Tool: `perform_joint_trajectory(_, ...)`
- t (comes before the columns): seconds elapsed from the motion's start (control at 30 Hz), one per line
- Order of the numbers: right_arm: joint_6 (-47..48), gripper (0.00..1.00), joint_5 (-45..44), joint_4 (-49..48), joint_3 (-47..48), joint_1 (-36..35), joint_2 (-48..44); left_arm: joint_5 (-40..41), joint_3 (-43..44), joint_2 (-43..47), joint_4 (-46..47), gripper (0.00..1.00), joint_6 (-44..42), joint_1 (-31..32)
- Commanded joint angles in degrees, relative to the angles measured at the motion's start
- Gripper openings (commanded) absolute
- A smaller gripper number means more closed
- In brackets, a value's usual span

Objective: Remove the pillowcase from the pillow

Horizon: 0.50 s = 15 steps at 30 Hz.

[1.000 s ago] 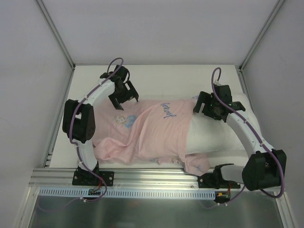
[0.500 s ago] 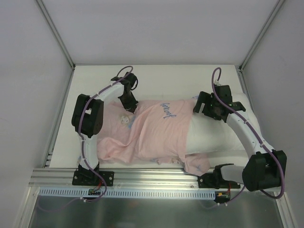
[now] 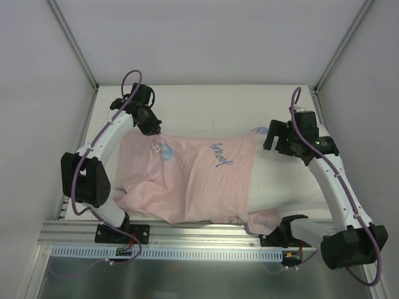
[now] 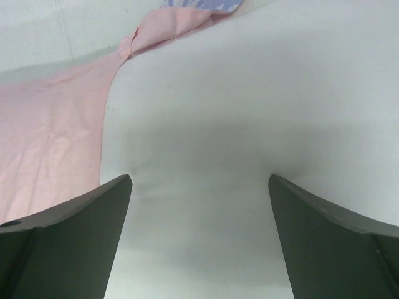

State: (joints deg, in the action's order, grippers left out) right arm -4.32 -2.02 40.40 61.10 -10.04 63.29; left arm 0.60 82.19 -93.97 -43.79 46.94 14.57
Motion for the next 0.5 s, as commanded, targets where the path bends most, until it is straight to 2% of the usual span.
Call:
perform_joint_trajectory(0.0, 5.9, 0.96, -3.0, 7.8, 4.0, 0.6, 1.5, -0.8, -1.2, 1.9, 0.8, 0.00, -1.8, 0.2)
perform_joint_trajectory(0.13, 9.5, 0.96, -3.8, 8.0, 7.1, 0.5, 3.7, -3.1, -1.2, 1.4, 1.4, 0.00, -2.3, 0.2)
perform_joint_trajectory(0.23, 11.3, 0.96, 0.2, 5.4, 7.7, 0.3, 5.9, -3.8, -1.5, 1.2, 1.9, 0.00, -2.1, 0.2)
perform_joint_trajectory(0.33, 8.6, 0.96, 1.2, 4.0, 7.7, -0.4, 9.9, -4.8, -1.1, 0.9, 2.0, 0.00, -2.2, 0.2)
perform_joint_trajectory(0.47, 4.1, 0.96, 7.7, -3.3, 1.1, -1.2, 16.8, -5.4, -1.1, 1.1, 2.4, 0.00, -2.4, 0.3)
